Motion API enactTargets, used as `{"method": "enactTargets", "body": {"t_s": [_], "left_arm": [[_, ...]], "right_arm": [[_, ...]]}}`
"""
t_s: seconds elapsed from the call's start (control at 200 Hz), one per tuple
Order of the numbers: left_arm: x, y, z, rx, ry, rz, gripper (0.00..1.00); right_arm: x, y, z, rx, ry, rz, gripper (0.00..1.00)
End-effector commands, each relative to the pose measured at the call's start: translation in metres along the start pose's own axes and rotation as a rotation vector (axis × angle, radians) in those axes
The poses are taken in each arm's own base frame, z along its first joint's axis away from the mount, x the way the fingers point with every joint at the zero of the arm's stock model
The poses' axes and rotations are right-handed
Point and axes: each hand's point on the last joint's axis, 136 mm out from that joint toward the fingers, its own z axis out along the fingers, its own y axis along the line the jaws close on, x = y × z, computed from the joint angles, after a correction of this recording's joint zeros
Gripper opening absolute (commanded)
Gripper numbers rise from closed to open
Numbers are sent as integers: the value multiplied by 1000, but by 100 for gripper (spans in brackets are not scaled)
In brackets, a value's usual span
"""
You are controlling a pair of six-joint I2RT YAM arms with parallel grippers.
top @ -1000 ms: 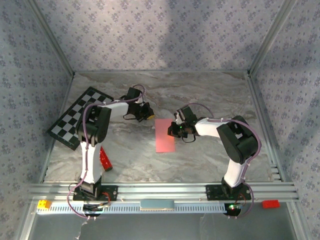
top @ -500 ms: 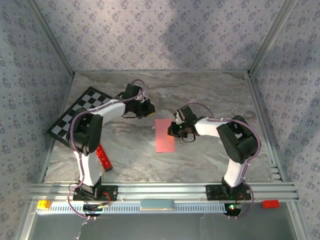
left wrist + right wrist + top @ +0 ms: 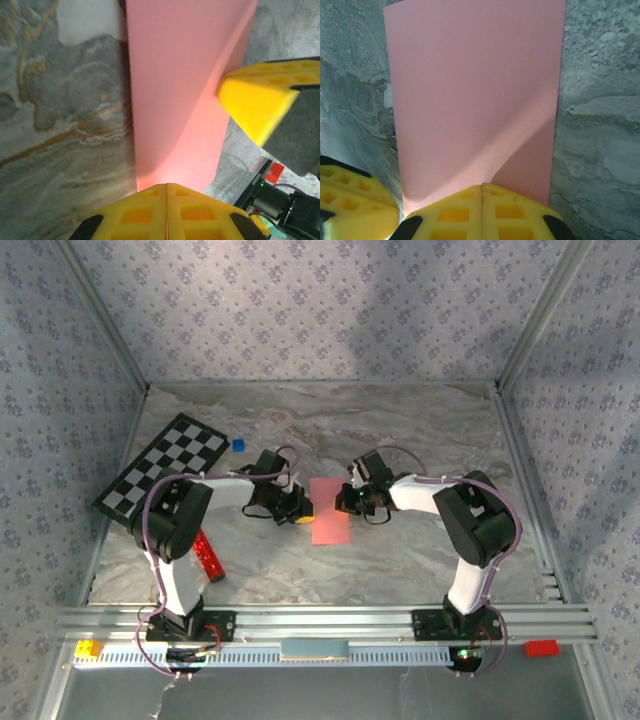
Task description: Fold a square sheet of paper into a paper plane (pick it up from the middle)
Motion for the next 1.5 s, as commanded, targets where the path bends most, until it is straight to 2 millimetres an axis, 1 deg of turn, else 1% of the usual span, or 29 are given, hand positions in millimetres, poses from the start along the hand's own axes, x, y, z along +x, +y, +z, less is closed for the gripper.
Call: {"method": "enactTargets", "body": {"t_s": [0.0, 0.12, 0.245, 0.4, 0.51, 0.625, 0.715, 0.84, 0.924, 1.004, 1.054, 1.129, 1.204, 1.254, 1.334, 1.434, 1.499], "left_arm": [[5, -19, -5, 69, 2, 65, 8], [9, -21, -4, 74, 5, 79, 9], [14, -20, -2, 70, 20, 97, 10], [19, -7, 6, 42, 54, 90, 11], [22, 11, 9, -18, 58, 67, 11], [28, 23, 14, -37, 71, 33, 10], [31, 30, 16, -50, 71, 16, 10], [33, 34, 11, -76, 57, 20, 9], [30, 25, 5, -62, 41, 33, 10], [24, 8, -3, -36, 10, 56, 10], [16, -4, -10, -24, -23, 74, 10], [1, -23, -21, -9, -87, 99, 10], [-15, -40, -32, 6, -147, 110, 10], [-27, -48, -36, 12, -179, 115, 10], [-43, -55, -37, 26, -190, 109, 10], [-60, -55, -31, 31, -178, 93, 10], [-68, -52, -25, 28, -162, 85, 10]], "right_arm": [[58, -68, 10, 242, 168, 102, 0], [59, -68, 11, 242, 170, 102, 0], [60, -68, 12, 244, 172, 100, 0], [62, -69, 12, 245, 179, 101, 0], [61, -69, 12, 247, 176, 99, 0], [59, -67, 11, 246, 174, 99, 0], [58, -66, 11, 243, 177, 93, 0], [54, -60, 10, 226, 171, 83, 0], [45, -48, 9, 189, 159, 60, 0], [32, -31, 4, 141, 132, 40, 2], [22, -17, -1, 96, 105, 23, 5], [5, 10, -14, 1, 41, -19, 10], [-7, 23, -30, -24, -22, -44, 17], [-11, 24, -41, -11, -61, -47, 18], [-12, 10, -55, 50, -107, 6, 18], [-2, -2, -65, 65, -145, 73, 19], [9, -6, -67, 51, -149, 116, 21]]}}
